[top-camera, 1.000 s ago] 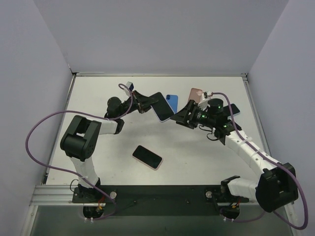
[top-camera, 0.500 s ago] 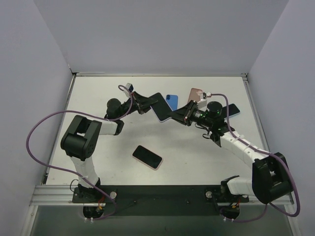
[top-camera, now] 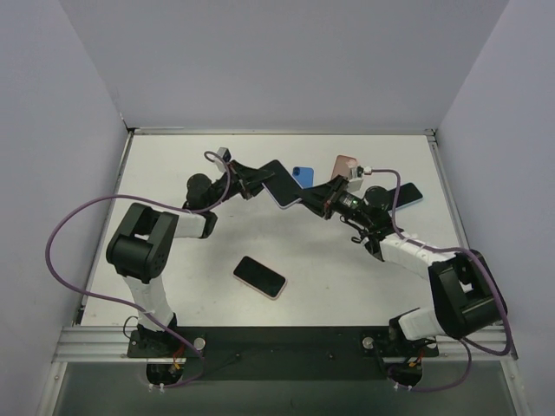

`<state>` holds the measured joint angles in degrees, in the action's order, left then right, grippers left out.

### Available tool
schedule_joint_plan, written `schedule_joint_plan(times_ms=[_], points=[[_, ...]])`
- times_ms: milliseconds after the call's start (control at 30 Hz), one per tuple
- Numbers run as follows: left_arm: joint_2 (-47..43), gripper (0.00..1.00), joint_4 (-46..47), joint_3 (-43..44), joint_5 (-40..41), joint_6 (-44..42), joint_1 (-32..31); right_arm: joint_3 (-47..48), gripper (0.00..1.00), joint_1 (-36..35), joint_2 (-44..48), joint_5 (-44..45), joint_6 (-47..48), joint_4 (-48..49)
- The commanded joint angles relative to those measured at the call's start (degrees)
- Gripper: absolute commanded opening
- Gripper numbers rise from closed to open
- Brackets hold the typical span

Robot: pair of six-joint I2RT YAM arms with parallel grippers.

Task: Take the phone out of the phone case
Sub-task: Remove the phone case from the phone.

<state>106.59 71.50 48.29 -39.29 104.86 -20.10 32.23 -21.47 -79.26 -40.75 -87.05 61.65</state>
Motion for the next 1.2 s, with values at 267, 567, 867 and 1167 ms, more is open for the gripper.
schedule_joint_plan(times_ms=[267,567,867,1167], points=[[-5.16,0.0,24.12,1.45,0.97,-0.97,-0.12,11.63,0.0,1.17,-12.75,13.76,-25.43,33.89],[-11.75,0.0,23.95,5.58,3.51,-4.92,-0.2,14.26,0.0,1.61,-13.19,21.94,-33.27,33.89],[-15.97,0.0,23.86,9.18,3.6,-7.12,-0.56,26.89,0.0,0.82,-17.93,31.26,-39.87,33.89],[-18.43,0.0,23.77,10.86,4.22,-8.7,-0.73,32.29,0.0,-2.34,-21.72,36.17,-42.5,33.98]])
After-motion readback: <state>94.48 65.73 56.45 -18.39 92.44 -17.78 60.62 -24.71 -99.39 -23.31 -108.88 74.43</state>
